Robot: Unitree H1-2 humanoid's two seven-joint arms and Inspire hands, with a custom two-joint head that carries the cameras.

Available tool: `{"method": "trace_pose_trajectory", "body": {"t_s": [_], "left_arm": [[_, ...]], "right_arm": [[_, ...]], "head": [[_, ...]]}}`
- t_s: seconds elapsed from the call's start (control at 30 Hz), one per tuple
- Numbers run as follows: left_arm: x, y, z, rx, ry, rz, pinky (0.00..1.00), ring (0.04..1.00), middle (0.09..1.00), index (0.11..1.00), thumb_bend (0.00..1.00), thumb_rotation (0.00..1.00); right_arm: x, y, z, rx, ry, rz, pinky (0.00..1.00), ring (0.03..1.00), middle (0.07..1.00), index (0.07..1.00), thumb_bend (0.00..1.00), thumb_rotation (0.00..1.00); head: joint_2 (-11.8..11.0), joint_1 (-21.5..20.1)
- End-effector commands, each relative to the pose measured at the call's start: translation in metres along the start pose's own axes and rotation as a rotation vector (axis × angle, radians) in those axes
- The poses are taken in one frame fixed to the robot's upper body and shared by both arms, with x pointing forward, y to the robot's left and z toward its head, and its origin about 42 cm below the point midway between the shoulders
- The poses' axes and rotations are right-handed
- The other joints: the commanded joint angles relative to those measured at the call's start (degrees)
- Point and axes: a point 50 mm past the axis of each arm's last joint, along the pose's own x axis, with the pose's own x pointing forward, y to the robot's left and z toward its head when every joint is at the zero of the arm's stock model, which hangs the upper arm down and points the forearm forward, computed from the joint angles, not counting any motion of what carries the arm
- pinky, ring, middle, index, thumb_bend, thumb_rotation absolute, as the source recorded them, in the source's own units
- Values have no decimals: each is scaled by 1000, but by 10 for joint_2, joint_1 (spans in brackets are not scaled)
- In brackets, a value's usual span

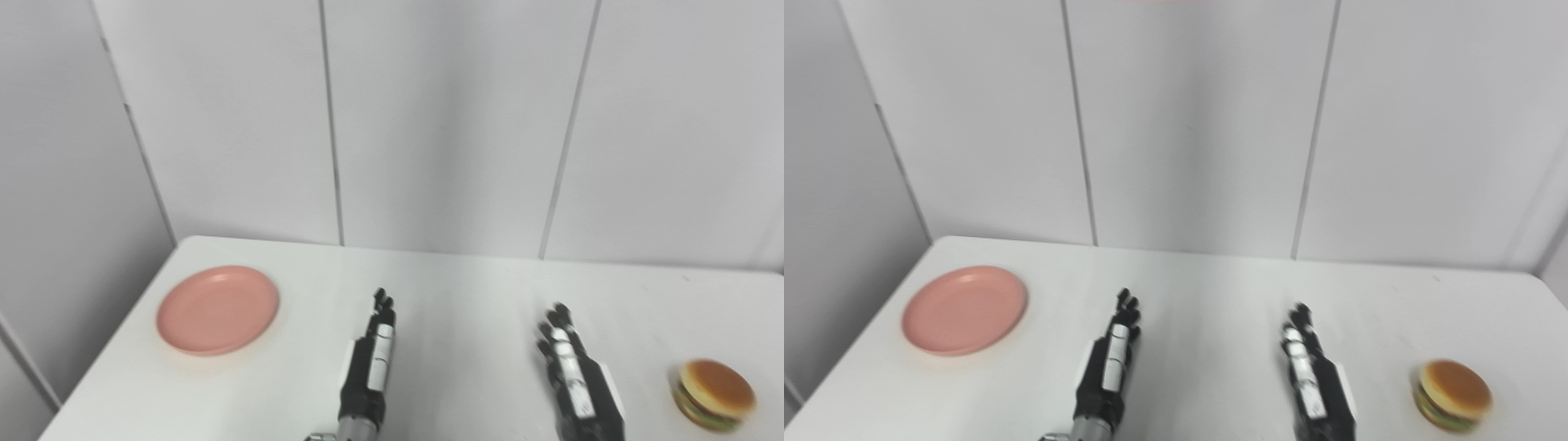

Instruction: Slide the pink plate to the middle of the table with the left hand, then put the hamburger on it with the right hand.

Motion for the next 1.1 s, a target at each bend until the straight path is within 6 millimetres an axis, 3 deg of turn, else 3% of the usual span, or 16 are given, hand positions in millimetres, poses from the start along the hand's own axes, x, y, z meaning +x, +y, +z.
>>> {"method": "trace_pose_trajectory", "body": {"t_s": [0.0, 0.1, 0.2, 0.33, 0.37, 0.5, 0.6, 0.77, 0.87, 1.07], "left_arm": [[11, 21, 16, 14, -76, 40, 1000, 1000, 1000, 996, 755, 1000], [28, 41, 42, 44, -136, 70, 1000, 1000, 1000, 999, 771, 1000], [41, 66, 71, 117, -173, 143, 1000, 983, 950, 961, 805, 1000], [51, 99, 88, 134, -201, 228, 1000, 931, 903, 908, 805, 1000], [53, 107, 92, 138, -201, 253, 975, 879, 857, 864, 816, 1000], [57, 148, 101, 152, -206, 338, 940, 798, 786, 796, 824, 1000], [57, 168, 107, 148, -204, 394, 937, 776, 769, 779, 830, 1000], [57, 212, 118, 138, -230, 489, 804, 727, 714, 723, 811, 1000], [58, 235, 120, 154, -224, 529, 752, 702, 696, 695, 860, 1000], [55, 269, 115, 93, -220, 583, 673, 684, 680, 686, 868, 1000]], "right_arm": [[-4, -4, 6, -36, -42, 15, 1000, 1000, 1000, 1000, 487, 881], [-6, -6, 8, -48, -46, 10, 1000, 1000, 1000, 1000, 453, 941], [-8, -6, 12, -37, -46, 5, 1000, 1000, 1000, 1000, 474, 913], [-6, -7, 13, -27, -43, 8, 1000, 1000, 1000, 1000, 514, 888], [-6, -7, 12, -26, -44, 7, 1000, 1000, 1000, 1000, 530, 878], [-7, -11, 11, 17, -49, 34, 1000, 1000, 1000, 1000, 519, 845], [-7, -12, 11, 2, -47, 42, 1000, 1000, 1000, 1000, 526, 863], [-7, -17, 11, 21, -30, 67, 1000, 1000, 1000, 1000, 603, 837], [-6, -16, 11, 6, -42, 47, 1000, 1000, 1000, 1000, 605, 830], [-6, -15, 9, -7, -44, 43, 1000, 1000, 1000, 1000, 599, 855]], "head": [[0, 1], [-8, 23], [-12, 35], [-16, 43], [-17, 43], [-18, 48], [-19, 54], [-20, 60], [-20, 62], [-21, 62]]}}
